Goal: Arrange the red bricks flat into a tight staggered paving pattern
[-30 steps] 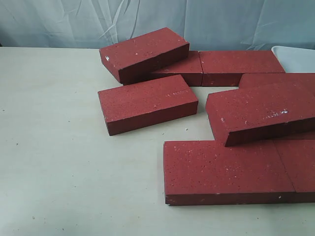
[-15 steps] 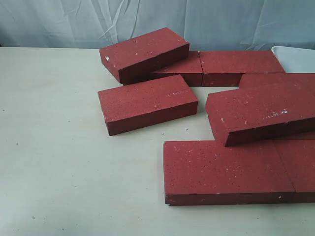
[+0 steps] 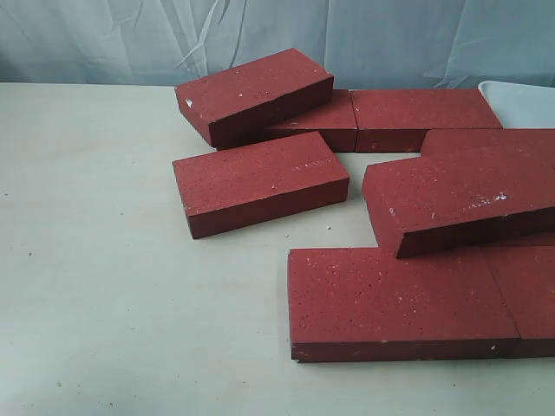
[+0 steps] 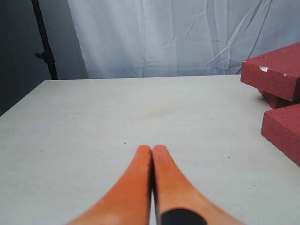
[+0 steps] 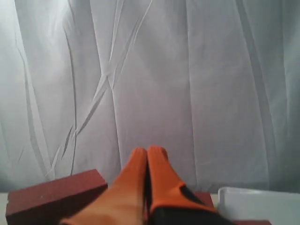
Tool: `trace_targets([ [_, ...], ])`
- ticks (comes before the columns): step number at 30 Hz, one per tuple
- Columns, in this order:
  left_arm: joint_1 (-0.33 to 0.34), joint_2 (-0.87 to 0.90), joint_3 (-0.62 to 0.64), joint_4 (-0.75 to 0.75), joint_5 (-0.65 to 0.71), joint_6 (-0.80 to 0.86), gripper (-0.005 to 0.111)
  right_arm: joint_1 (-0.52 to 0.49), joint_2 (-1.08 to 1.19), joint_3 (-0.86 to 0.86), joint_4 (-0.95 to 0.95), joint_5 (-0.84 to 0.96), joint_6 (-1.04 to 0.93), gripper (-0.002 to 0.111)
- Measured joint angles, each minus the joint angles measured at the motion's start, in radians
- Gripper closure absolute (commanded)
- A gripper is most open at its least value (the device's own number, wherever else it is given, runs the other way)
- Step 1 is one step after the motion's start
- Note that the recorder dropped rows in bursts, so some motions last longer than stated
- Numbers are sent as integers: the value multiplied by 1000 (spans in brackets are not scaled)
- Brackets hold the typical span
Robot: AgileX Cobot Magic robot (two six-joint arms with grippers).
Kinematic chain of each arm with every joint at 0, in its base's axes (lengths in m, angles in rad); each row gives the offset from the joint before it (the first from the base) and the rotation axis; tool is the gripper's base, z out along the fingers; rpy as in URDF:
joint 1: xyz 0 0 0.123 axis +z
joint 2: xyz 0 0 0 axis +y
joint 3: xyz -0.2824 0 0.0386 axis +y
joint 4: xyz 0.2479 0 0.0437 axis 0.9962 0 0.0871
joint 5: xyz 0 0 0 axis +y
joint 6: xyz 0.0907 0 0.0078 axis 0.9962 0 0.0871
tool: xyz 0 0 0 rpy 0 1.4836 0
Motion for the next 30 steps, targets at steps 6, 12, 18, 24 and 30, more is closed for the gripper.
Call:
trace_targets([
  [6,0,0,0,0,0,0,107,0,295,-287,0,366,0,109],
  [12,0,0,0,0,0,0,107,0,602,-417,0,522,0,109],
  [18,0,0,0,0,0,0,107,0,923,-453,38,516,-47,109],
  [24,0,0,0,0,0,0,107,0,1142,-587,123,572,-99,109],
  [30,0,0,0,0,0,0,107,32,1314,-743,165,608,-145,109],
])
